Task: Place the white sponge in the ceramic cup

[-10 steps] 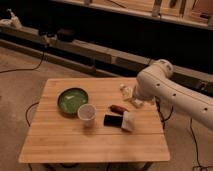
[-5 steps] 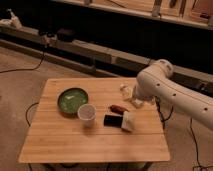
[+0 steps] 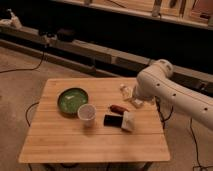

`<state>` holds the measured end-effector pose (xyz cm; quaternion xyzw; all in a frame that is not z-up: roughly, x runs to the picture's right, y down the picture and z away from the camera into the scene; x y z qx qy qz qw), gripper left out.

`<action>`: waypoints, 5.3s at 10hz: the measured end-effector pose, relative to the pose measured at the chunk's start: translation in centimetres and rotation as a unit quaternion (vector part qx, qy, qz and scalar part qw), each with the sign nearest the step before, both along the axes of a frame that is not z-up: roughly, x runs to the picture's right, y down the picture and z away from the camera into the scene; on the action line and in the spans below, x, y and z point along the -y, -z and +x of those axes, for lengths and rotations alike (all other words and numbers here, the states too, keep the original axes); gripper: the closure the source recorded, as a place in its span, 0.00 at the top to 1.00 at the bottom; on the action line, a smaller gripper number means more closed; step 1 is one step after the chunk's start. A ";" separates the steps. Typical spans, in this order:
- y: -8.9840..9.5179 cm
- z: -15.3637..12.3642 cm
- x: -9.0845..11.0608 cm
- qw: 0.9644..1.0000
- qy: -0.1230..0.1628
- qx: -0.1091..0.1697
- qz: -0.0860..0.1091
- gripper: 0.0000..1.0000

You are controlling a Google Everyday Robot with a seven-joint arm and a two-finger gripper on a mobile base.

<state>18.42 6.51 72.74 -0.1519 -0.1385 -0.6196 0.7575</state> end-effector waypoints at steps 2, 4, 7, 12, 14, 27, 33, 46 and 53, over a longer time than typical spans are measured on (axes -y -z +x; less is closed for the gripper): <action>0.0 0.0 0.0 1.000 0.000 0.000 0.000 0.80; 0.0 0.0 0.0 1.000 0.000 0.000 0.000 0.80; -0.1 0.0 -0.2 1.000 0.000 0.000 -0.001 0.80; -5.0 -0.8 -4.7 1.000 0.007 0.018 -0.015 0.80; -6.9 -1.1 -6.1 1.000 0.002 0.026 -0.013 0.80; -13.1 -1.0 -10.2 0.999 -0.037 0.023 -0.008 0.80; -13.8 -1.3 -10.0 0.998 -0.045 0.029 -0.015 0.28; 5.7 -9.5 6.8 0.967 0.039 0.200 0.150 0.17; 17.5 -14.6 13.7 0.915 0.126 0.285 0.255 0.17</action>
